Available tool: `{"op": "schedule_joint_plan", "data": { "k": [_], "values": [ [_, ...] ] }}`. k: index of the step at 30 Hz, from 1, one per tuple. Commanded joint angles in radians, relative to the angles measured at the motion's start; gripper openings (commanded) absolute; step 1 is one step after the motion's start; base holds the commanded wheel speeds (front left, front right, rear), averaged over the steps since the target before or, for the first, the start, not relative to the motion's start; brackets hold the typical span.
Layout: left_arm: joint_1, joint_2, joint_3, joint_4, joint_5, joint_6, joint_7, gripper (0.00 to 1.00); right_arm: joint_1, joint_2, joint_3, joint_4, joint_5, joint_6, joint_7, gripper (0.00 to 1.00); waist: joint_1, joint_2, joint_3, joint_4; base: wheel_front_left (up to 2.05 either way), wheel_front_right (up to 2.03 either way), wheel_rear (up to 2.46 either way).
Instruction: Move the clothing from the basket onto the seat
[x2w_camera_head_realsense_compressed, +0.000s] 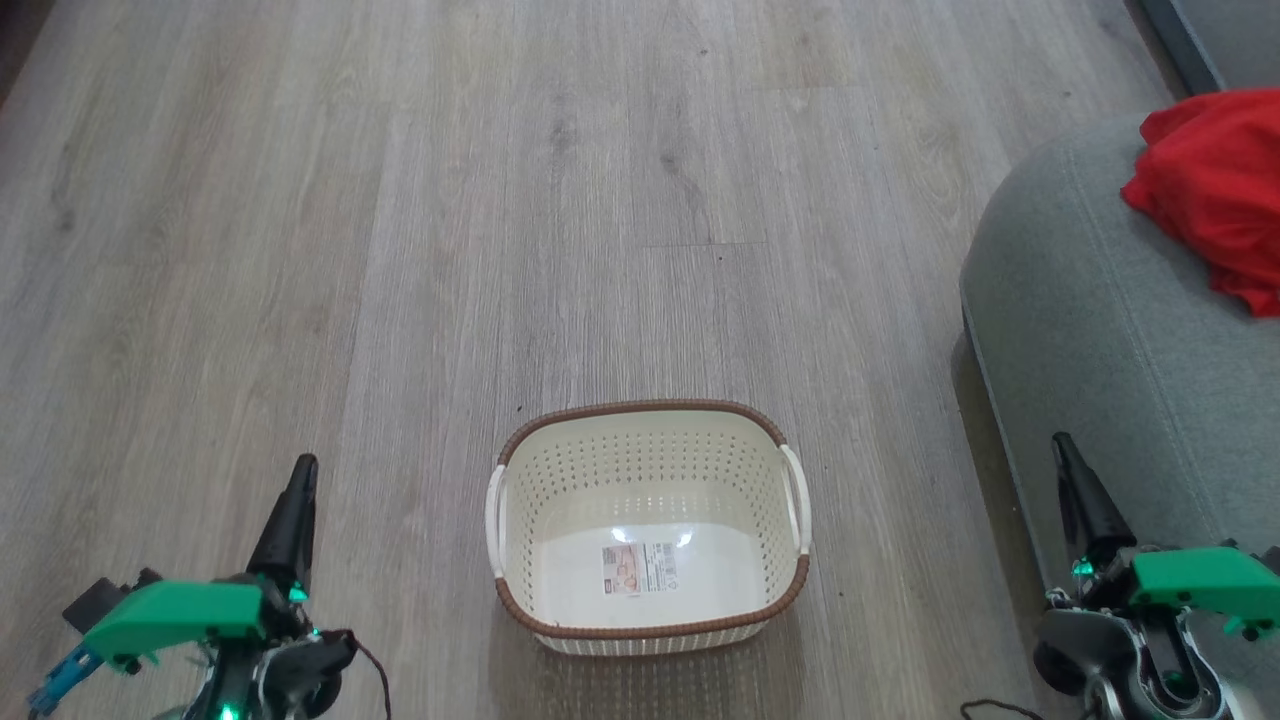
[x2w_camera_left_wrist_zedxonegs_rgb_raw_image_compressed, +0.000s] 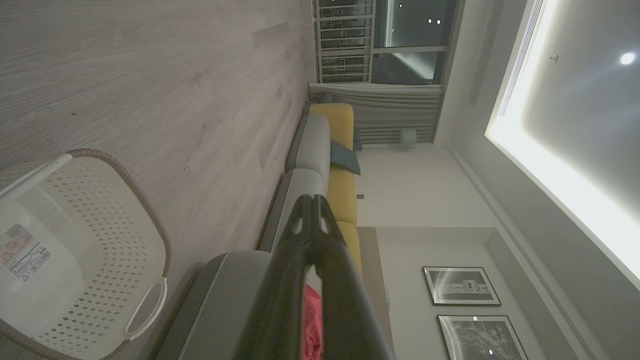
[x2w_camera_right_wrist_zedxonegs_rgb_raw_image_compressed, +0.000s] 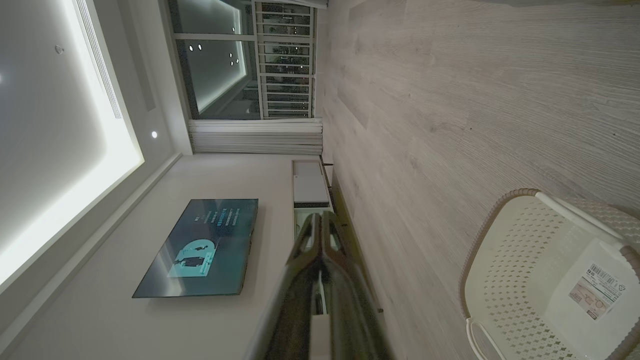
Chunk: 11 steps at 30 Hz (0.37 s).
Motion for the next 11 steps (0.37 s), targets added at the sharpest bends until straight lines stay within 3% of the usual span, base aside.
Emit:
{"op": "schedule_joint_plan", "data": {
  "k": [1,11],
  "values": [
    [-0.046,0.008,0.035,-0.035,-0.007,-0.009,0.008,0.0,-0.056,-0.004,0.018,-0.039,0.006,0.0,0.004,0.0,0.0,0.0,0.0,0.0,0.0,0.0,0.0],
    [-0.046,0.008,0.035,-0.035,-0.007,-0.009,0.008,0.0,-0.056,-0.004,0.018,-0.039,0.006,0.0,0.004,0.0,0.0,0.0,0.0,0.0,0.0,0.0,0.0]
  ]
}}
